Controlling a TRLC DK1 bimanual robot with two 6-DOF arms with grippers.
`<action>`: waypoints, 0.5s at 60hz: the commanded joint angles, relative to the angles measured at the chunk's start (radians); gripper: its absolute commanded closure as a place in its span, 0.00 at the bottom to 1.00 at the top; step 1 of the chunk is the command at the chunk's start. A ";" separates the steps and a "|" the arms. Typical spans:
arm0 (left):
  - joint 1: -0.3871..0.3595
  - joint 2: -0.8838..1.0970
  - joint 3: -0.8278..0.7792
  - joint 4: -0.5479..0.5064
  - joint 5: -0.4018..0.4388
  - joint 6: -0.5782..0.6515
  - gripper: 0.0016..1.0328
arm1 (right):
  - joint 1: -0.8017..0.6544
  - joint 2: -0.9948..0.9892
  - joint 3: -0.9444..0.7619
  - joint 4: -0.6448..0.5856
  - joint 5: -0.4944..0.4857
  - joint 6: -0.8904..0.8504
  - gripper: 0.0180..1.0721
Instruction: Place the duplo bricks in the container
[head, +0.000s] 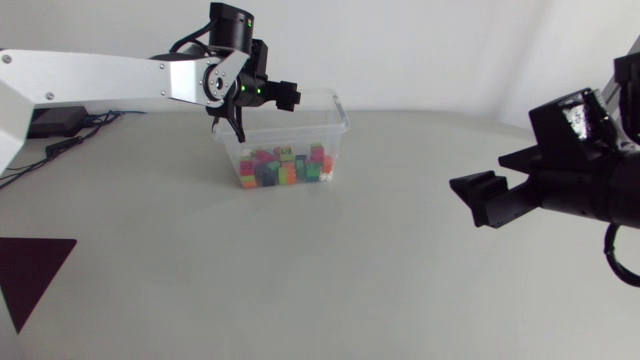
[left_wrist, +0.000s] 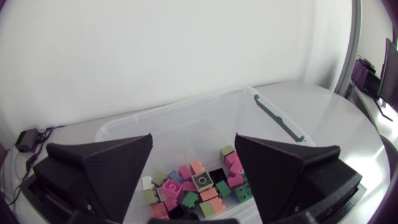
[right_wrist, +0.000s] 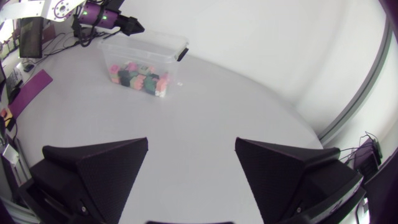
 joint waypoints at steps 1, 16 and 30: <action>-0.010 -0.114 -0.065 0.015 -0.010 0.031 0.05 | -0.014 -0.040 -0.042 0.022 0.024 -0.032 0.04; 0.033 -0.367 -0.275 0.061 -0.027 0.092 0.05 | -0.103 -0.158 -0.099 0.094 0.034 -0.070 0.04; 0.076 -0.568 -0.474 0.133 -0.056 0.129 0.05 | -0.141 -0.225 -0.171 0.137 0.034 -0.098 0.04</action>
